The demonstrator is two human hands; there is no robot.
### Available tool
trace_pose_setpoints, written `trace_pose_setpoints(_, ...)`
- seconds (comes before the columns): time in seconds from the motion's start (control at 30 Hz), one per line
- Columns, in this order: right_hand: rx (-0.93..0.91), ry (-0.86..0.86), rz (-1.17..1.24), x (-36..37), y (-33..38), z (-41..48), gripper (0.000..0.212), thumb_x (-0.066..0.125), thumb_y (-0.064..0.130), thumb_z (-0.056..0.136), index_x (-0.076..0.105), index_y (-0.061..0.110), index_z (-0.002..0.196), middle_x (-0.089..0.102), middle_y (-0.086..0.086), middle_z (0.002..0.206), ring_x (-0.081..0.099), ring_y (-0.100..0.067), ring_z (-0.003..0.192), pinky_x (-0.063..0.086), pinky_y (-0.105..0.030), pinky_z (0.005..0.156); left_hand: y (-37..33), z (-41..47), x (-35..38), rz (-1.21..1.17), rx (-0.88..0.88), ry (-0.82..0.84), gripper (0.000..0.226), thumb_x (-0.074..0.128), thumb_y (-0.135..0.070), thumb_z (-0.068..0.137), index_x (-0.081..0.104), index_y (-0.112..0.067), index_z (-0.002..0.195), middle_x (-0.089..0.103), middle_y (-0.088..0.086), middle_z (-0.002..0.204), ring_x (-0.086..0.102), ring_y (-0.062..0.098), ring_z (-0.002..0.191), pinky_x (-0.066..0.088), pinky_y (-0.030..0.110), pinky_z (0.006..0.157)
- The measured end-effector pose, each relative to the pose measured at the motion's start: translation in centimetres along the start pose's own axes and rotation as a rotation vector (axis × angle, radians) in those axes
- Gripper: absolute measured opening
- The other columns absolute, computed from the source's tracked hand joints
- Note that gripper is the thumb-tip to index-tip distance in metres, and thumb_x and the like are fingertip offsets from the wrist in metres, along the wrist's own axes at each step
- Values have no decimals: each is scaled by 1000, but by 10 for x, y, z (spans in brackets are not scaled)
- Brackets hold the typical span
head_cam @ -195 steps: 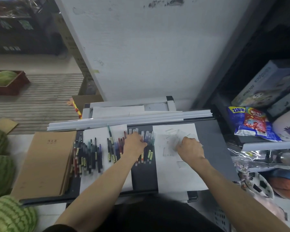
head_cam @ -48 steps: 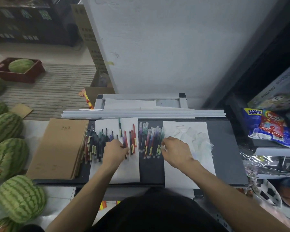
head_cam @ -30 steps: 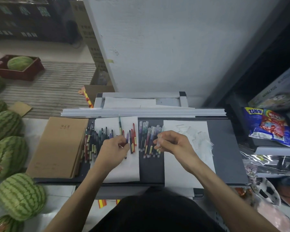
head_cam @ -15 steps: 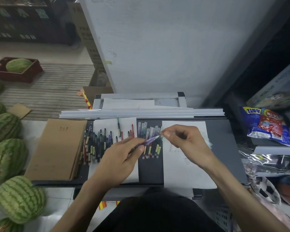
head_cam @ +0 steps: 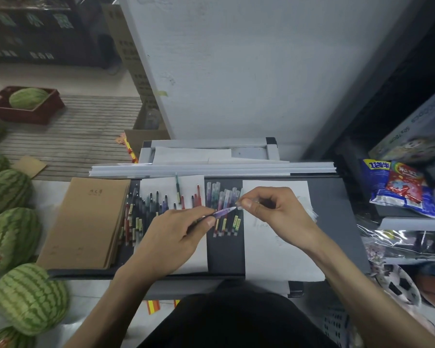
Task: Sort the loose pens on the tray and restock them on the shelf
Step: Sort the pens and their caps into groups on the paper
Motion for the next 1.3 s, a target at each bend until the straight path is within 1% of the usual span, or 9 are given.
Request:
trace_pose_setpoints(0.1, -21, 19, 16, 8, 1, -1, 12, 69, 18, 99, 80, 18, 94, 75, -3, 85, 59, -9, 70, 43, -18, 66, -2, 0, 2, 12, 2, 21, 25, 46, -45, 107, 67, -37, 118, 56, -25, 68, 58, 6, 65, 33, 18, 56)
trace_pose_setpoints(0.23, -19, 5, -30, 15, -3, -2, 14, 70, 20, 99, 80, 24, 90, 76, 1, 83, 66, -30, 79, 50, -41, 72, -3, 5, 6, 35, 39, 35, 27, 44, -44, 109, 69, -34, 108, 53, -16, 64, 54, 9, 61, 34, 23, 54)
trace_pose_setpoints(0.4, 44, -9, -47, 16, -9, -4, 18, 69, 15, 98, 80, 22, 86, 60, 13, 58, 47, -5, 54, 38, -22, 59, 0, 10, 17, 10, 79, 61, 42, 35, -52, 108, 68, -28, 101, 54, -10, 64, 52, 14, 60, 36, 28, 55)
trace_pose_setpoints(0.5, 85, -27, -11, 18, -12, -8, 20, 68, 15, 99, 78, 20, 82, 56, 10, 53, 45, -6, 49, 38, -24, 57, 0, 12, 21, 20, 99, 59, 41, 34, -53, 107, 65, -29, 94, 49, -11, 61, 48, 13, 59, 31, 25, 55)
trace_pose_setpoints(0.67, 152, -46, 37, 20, -16, -7, 21, 68, 11, 98, 79, 14, 81, 54, 6, 52, 43, -14, 47, 39, -29, 55, 4, 20, 28, 74, 90, 109, 30, 42, -43, 110, 59, -30, 88, 46, -16, 59, 46, 10, 57, 36, 30, 59)
trace_pose_setpoints(0.87, 180, -34, 55, 18, -18, 0, 27, 66, 7, 97, 77, 13, 74, 54, -7, 55, 41, -17, 47, 38, -29, 55, 7, 28, 35, 99, 103, 136, 35, 38, -43, 110, 63, -27, 92, 55, -10, 66, 51, 15, 60, 48, 38, 72)
trace_pose_setpoints(1.07, 189, 23, 62, 13, -29, 0, 23, 66, 8, 98, 78, 13, 79, 54, -4, 56, 41, -16, 50, 39, -30, 57, 12, 30, 45, -10, 42, 216, 28, 43, -43, 110, 65, -30, 97, 60, -12, 72, 57, 12, 65, 48, 35, 63)
trace_pose_setpoints(1.2, 209, 20, 8, 15, -43, -1, 17, 69, 19, 98, 80, 20, 86, 64, 3, 66, 47, -12, 53, 43, -26, 60, 16, 31, 53, -47, 10, 246, 23, 49, -39, 108, 66, -32, 94, 55, -12, 81, 55, 9, 77, 45, 29, 71)
trace_pose_setpoints(1.3, 248, -62, -67, 17, -66, 0, 11, 69, 33, 98, 79, 30, 101, 71, 7, 81, 56, -11, 57, 54, -31, 67, 30, 40, 65, -23, -82, 226, 25, 53, -27, 107, 71, -20, 92, 53, -3, 84, 51, 8, 80, 38, 25, 70)
Point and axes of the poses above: each hand's wrist, its own z-axis towards the middle knuckle, its own x-axis out of the palm, y = z × x, the point moved 1 cm from there along z, towards the middle knuckle
